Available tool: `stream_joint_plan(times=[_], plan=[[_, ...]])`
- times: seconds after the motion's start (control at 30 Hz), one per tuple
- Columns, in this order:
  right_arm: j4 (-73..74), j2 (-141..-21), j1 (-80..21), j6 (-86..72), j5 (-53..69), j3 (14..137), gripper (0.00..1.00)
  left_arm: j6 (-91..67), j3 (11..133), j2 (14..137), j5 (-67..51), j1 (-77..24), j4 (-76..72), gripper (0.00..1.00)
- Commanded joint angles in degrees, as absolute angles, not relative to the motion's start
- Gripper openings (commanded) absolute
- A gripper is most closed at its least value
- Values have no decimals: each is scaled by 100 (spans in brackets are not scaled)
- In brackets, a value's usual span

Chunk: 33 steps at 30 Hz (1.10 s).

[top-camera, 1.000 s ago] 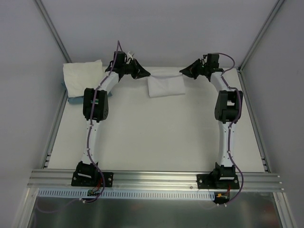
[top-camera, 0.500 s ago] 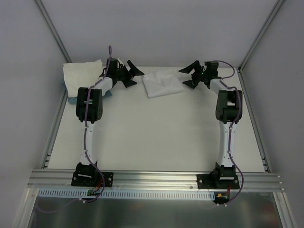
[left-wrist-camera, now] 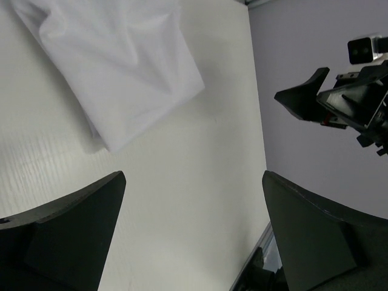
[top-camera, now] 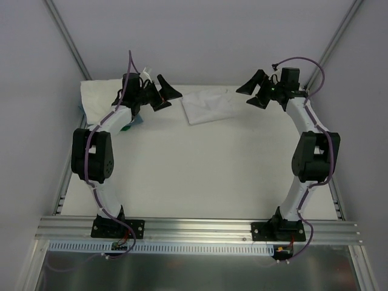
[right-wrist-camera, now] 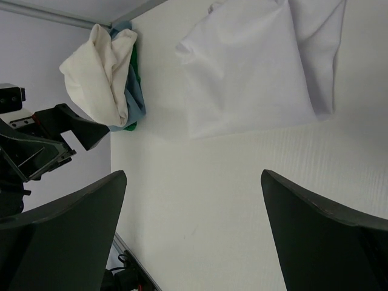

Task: Fold and stack the t-shirts
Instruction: Fold the long partially folded tshirt into a neat square

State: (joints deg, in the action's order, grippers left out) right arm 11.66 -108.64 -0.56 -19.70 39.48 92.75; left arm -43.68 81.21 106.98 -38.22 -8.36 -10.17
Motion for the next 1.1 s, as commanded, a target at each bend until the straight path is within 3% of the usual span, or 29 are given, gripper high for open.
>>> stream_joint_plan(times=[0.0, 0.3, 0.47, 0.67, 0.8, 0.93, 1.07], plan=[[1731, -11319, -35, -1731, 4016, 9420, 100, -4061, 7823, 10363, -4069, -1028, -766, 99], [1381, -12919, -88, -2565, 4649, 11275, 99, -3631, 6996, 9230, -4157, -1204, -458, 99], [1310, -13438, -97, -2918, 4956, 12199, 99, -3349, 7092, 9245, -3990, -1239, -290, 99], [1801, -13149, -35, -2628, 4878, 12015, 100, -3366, 8322, 10264, -4078, -1362, 131, 99], [1820, -12666, -26, -2540, 4702, 11173, 99, -3586, 8928, 10879, -3972, -1537, 439, 99], [1416, -12384, -87, -2715, 4842, 10469, 100, -3962, 9140, 11319, -4112, -1652, -296, 99], [1493, -12734, -421, -2857, 5010, 11090, 100, -4289, 9536, 11812, -4315, -1722, -545, 99]])
